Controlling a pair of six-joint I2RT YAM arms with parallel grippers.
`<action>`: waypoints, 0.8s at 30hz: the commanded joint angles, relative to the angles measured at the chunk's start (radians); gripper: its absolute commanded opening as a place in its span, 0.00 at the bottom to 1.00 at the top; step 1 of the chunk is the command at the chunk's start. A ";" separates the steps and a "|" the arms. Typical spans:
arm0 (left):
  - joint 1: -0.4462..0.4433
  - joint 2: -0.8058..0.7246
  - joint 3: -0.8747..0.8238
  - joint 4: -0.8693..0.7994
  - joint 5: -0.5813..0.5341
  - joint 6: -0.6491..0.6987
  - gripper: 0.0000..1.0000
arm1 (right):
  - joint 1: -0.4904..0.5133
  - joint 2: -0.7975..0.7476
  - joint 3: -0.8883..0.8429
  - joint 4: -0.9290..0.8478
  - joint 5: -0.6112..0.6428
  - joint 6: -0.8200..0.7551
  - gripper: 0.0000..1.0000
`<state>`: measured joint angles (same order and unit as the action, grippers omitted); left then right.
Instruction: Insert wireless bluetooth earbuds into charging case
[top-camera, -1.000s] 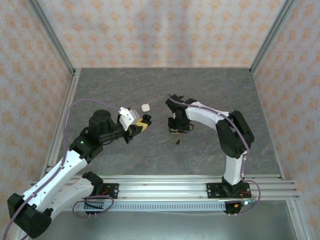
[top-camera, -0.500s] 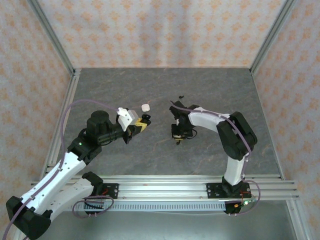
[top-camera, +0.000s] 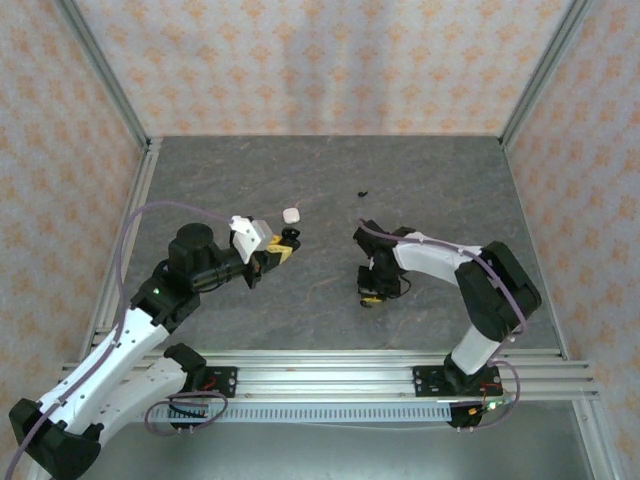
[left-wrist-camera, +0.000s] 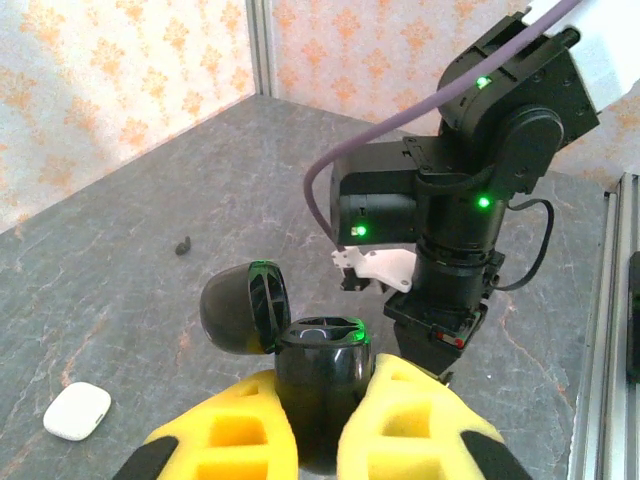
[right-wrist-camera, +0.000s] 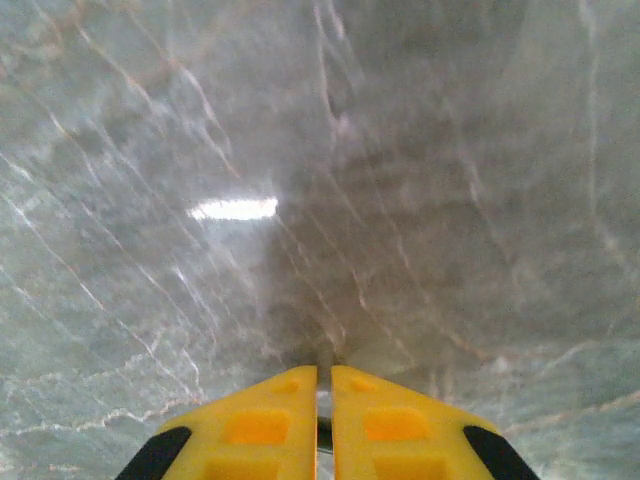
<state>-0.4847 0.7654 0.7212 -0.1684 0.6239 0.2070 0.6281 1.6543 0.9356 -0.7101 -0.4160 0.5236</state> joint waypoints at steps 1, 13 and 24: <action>-0.001 -0.020 0.007 0.013 0.019 -0.015 0.00 | 0.013 -0.042 -0.015 -0.025 -0.030 0.096 0.14; -0.001 -0.034 0.009 -0.009 0.013 -0.013 0.00 | 0.091 -0.091 0.142 -0.176 0.099 -0.093 0.28; -0.002 -0.042 0.014 -0.033 0.004 -0.014 0.00 | 0.188 0.081 0.256 -0.345 0.291 -0.315 0.36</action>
<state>-0.4847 0.7448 0.7212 -0.1822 0.6235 0.2070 0.8173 1.7332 1.1782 -0.9855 -0.2081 0.2806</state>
